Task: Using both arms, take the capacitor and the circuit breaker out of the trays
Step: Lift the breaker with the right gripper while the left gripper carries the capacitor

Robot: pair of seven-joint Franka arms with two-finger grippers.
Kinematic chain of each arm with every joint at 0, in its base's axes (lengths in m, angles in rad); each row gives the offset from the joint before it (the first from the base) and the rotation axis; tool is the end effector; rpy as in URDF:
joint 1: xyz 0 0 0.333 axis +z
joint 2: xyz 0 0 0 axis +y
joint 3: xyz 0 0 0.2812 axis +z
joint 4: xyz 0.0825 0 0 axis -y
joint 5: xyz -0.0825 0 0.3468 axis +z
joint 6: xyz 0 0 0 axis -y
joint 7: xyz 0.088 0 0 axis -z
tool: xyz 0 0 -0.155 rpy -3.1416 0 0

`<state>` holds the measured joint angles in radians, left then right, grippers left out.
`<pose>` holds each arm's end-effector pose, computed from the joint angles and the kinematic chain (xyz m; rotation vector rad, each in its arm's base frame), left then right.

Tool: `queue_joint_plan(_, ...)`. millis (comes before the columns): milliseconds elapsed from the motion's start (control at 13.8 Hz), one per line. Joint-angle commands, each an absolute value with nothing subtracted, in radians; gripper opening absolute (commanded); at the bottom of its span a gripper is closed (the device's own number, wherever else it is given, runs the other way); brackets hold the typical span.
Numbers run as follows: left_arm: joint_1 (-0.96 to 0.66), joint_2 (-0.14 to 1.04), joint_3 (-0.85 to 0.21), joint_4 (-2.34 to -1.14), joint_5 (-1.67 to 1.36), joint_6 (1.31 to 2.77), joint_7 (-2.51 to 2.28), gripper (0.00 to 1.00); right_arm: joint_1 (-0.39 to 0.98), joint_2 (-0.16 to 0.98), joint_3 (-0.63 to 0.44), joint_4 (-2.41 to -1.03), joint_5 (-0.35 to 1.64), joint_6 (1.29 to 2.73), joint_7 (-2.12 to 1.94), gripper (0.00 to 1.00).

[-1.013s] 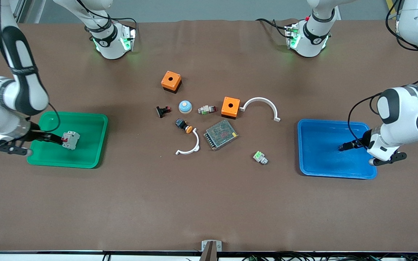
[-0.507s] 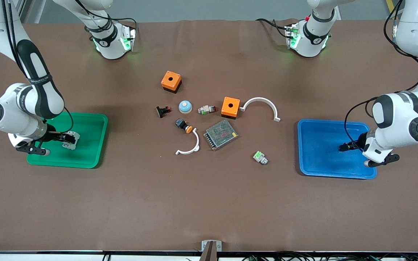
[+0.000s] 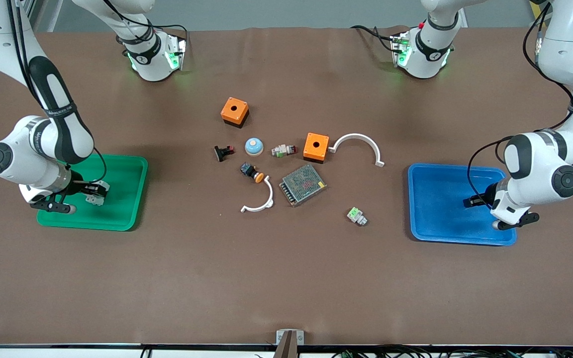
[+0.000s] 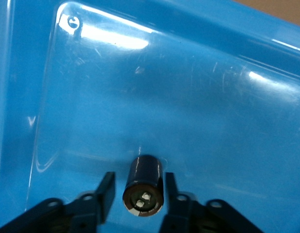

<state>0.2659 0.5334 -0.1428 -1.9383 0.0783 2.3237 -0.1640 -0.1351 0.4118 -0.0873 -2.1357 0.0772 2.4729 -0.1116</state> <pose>0.5548 0.0704 0.1491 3.0931 0.3791 -0.2207 0.5141 -0.1165 0.1562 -3.1065 0.2602 0.1081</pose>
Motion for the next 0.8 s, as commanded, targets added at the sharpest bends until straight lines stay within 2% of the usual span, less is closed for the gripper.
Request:
queue_joint_plan(0, 0.270, 0.519, -0.156, -1.940, 0.091, 2.319, -0.186, 0.03, -0.118, 0.388, -0.089, -2.128, 0.094, 2.430, -0.115, 0.00)
queue_joint_plan(217, 0.268, 0.396, -0.205, -1.944, 0.046, 2.168, -0.237, 0.01, -0.052, 0.318, -0.089, -1.949, 0.092, 2.093, -0.103, 0.00)
queue_joint_plan(289, 0.268, 0.361, -0.228, -1.942, 0.025, 2.123, -0.268, 0.01, -0.017, 0.311, -0.089, -1.915, 0.092, 2.035, -0.100, 0.00)
queue_joint_plan(507, 0.270, 0.301, -0.305, -1.937, 0.012, 2.028, -0.345, 0.01, 0.116, 0.298, -0.089, -1.905, 0.098, 2.017, 0.016, 0.00)
queue_joint_plan(724, 0.262, 0.296, -0.371, -1.941, 0.003, 2.025, -0.422, 0.01, 0.273, 0.311, -0.089, -1.908, 0.098, 2.075, 0.265, 0.00)
